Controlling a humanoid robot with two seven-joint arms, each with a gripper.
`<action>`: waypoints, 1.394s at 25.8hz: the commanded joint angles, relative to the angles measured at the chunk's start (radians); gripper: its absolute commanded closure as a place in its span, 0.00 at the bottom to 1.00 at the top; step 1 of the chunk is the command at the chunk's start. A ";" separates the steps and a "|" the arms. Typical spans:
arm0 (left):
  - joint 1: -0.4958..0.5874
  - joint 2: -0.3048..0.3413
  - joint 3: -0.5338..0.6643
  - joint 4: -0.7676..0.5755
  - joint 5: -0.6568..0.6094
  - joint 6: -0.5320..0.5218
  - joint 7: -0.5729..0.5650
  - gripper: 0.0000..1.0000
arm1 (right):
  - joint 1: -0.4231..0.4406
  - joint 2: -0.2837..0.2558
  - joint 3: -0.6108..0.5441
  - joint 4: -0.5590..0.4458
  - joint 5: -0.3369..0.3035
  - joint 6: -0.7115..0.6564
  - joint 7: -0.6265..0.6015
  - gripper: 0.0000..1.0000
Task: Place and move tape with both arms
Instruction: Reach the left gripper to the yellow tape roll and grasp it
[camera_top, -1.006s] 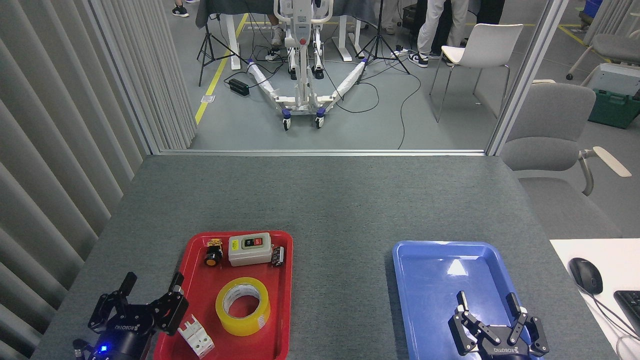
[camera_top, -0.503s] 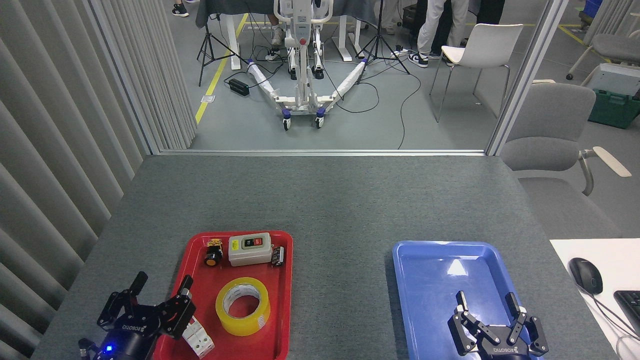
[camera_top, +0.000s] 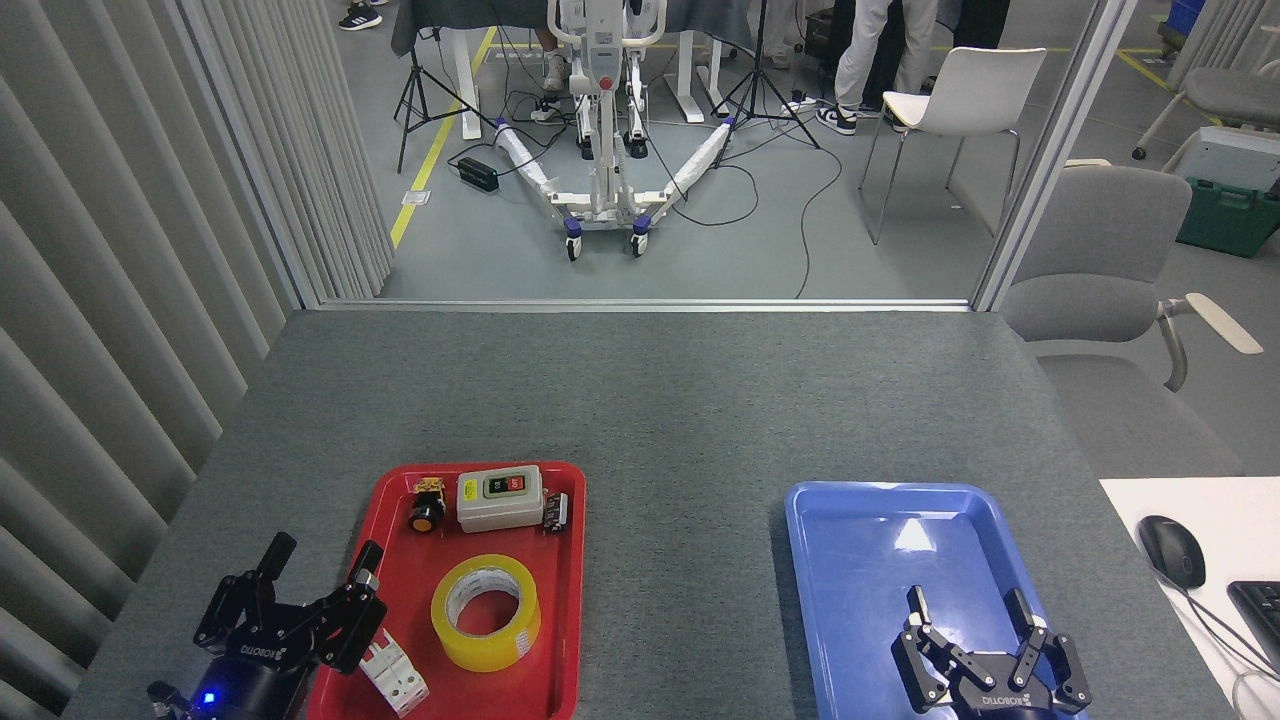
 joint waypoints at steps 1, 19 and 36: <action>-0.024 -0.005 0.004 -0.001 0.000 0.010 -0.031 0.00 | 0.000 0.001 0.000 0.000 0.000 0.001 0.006 0.00; -0.517 0.345 -0.522 0.120 0.350 0.203 -0.887 0.00 | -0.003 0.002 -0.001 0.000 0.000 -0.001 0.003 0.00; -0.693 0.325 -0.822 0.369 0.439 0.252 -1.028 0.13 | -0.003 -0.008 0.000 0.000 0.000 0.002 0.003 0.00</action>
